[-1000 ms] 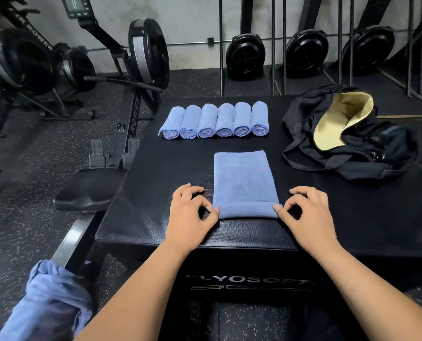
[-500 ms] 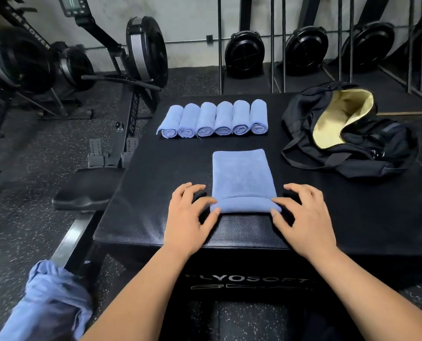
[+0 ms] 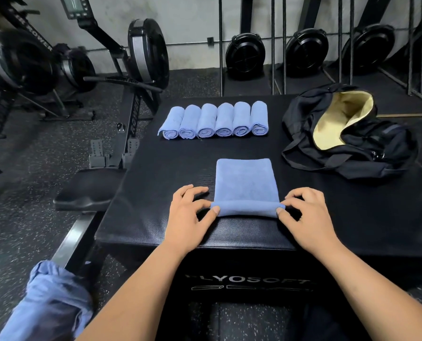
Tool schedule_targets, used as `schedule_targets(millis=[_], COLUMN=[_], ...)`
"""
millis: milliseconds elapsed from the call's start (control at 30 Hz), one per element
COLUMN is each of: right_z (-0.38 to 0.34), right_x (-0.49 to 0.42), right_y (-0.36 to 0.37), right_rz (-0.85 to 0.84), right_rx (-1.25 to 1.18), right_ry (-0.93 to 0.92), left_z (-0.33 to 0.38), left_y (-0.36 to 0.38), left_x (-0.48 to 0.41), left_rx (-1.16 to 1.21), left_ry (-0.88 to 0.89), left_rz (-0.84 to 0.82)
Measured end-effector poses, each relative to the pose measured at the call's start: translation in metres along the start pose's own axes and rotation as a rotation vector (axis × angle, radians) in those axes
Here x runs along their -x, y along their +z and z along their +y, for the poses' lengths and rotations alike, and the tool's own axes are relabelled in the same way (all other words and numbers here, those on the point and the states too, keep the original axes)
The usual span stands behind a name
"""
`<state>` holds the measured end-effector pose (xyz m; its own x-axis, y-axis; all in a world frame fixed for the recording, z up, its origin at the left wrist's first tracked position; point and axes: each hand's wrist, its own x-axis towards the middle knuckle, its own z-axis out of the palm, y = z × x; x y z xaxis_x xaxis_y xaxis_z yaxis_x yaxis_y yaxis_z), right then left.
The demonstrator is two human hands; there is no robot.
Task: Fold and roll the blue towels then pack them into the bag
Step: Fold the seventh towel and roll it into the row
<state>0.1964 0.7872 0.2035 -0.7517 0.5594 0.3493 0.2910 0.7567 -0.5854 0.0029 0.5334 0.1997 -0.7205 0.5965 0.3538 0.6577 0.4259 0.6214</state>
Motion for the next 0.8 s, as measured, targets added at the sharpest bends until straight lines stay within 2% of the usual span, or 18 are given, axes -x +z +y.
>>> schedule_targets(millis=[233, 367, 567, 800], right_z=[-0.01, -0.013, -0.008, -0.008], right_x=[0.002, 0.002, 0.004, 0.005], right_y=[-0.003, -0.002, 0.001, 0.004], right_rz=[0.031, 0.066, 0.124, 0.126], right_rx=[-0.036, -0.013, 0.026, 0.105], right_ry=[0.062, 0.079, -0.067, -0.086], left_z=[0.001, 0.007, 0.011, 0.008], left_y=[0.005, 0.002, 0.003, 0.005], left_x=[-0.003, -0.003, 0.003, 0.004], left_rx=[-0.072, -0.087, -0.152, -0.217], left_ry=[-0.048, 0.023, 0.115, 0.105], left_rz=[0.048, 0.075, 0.08, 0.068])
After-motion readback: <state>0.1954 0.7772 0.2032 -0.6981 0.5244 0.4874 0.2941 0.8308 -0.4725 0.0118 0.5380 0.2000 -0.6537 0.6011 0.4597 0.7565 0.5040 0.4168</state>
